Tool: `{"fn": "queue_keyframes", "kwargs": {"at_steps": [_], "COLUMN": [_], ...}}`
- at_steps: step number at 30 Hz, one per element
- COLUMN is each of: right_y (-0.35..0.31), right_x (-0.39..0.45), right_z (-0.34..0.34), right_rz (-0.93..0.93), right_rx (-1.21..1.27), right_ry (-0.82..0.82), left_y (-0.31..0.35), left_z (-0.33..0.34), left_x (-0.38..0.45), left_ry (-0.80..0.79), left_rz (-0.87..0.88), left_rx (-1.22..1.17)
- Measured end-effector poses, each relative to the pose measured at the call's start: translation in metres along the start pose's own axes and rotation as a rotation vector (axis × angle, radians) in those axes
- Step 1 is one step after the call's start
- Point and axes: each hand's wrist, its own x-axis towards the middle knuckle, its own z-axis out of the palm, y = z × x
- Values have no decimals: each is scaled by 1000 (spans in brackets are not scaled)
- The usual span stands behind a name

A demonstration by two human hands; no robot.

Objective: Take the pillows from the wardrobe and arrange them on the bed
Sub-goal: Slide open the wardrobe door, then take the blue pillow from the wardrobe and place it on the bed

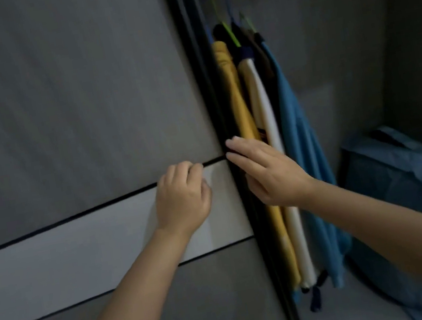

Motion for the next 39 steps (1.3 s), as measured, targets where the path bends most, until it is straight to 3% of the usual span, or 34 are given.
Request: {"fn": "queue_keyframes", "kwargs": {"at_steps": [6, 9, 13, 17, 21, 27, 35, 39], "right_y": [83, 127, 192, 264, 305, 386, 458, 437], "right_x": [-127, -184, -260, -320, -340, -362, -391, -406], "right_z": [-60, -100, -139, -149, -129, -48, 83, 116], "right_rz": [357, 510, 767, 943, 1066, 1241, 1746, 1760], "right_rx": [-115, -198, -197, -209, -178, -120, -18, 65], "right_ry": [-250, -312, -414, -601, -739, -860, -755, -743], "left_y": [116, 184, 277, 349, 368, 377, 364, 348], "left_z": [62, 99, 167, 229, 270, 358, 461, 496], "left_x": [32, 58, 88, 107, 117, 161, 192, 191], "left_ry": [-70, -206, -482, -647, -745, -866, -990, -1034], "left_rz": [179, 225, 141, 122, 113, 180, 327, 228], "left_rx": [-176, -198, -207, -239, -229, -208, -234, -377]}}
